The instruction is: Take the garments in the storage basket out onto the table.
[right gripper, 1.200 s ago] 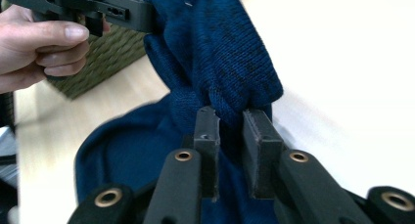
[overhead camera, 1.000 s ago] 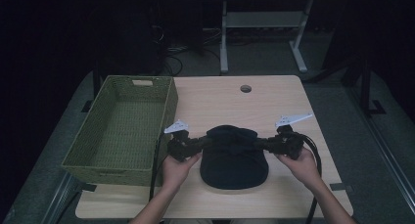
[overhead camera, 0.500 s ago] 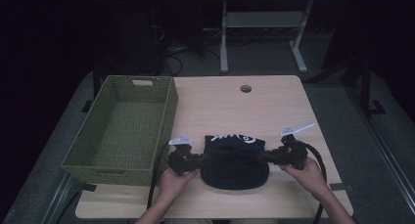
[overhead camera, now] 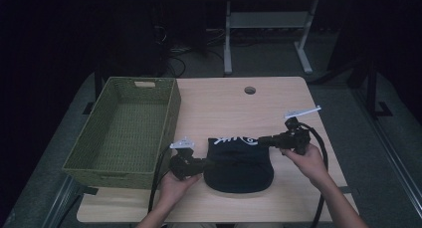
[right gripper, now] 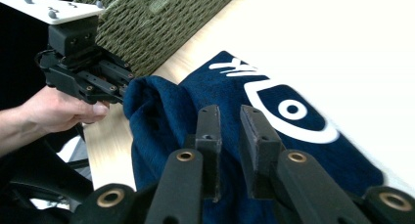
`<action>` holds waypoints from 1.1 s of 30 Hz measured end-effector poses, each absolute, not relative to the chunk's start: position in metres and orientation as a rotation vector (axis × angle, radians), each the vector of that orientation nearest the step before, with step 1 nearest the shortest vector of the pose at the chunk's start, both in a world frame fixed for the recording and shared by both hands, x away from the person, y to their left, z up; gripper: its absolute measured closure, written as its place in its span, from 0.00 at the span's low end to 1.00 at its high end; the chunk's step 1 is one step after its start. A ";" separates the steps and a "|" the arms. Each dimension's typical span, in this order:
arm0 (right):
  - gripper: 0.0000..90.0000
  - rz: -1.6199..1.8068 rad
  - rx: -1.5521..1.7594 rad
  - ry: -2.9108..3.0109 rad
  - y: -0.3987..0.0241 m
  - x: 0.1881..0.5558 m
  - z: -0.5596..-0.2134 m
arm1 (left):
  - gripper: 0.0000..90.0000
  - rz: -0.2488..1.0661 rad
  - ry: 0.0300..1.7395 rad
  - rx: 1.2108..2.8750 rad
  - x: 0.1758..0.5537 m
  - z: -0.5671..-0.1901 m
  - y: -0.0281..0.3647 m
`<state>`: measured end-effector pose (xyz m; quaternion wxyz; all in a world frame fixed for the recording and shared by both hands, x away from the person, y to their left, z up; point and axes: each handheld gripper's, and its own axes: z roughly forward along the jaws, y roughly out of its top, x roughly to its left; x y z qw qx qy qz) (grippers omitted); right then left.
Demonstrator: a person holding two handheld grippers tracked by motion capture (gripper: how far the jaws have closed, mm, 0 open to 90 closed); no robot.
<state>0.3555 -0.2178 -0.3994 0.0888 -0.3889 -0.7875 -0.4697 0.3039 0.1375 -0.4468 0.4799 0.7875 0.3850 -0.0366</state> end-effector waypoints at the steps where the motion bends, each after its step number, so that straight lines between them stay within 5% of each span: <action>1: 0.88 -1.378 -1.156 -2.347 -0.214 0.357 -0.402 | 0.88 -0.092 0.939 1.919 0.304 -0.446 0.138; 12: 0.88 -1.233 -1.137 -2.330 -0.196 0.362 -0.433 | 0.70 -0.155 0.926 1.831 0.295 -0.423 0.145; 33: 0.89 -1.138 -1.075 -2.366 -0.183 0.331 -0.458 | 0.73 -0.172 0.954 1.935 0.312 -0.439 0.103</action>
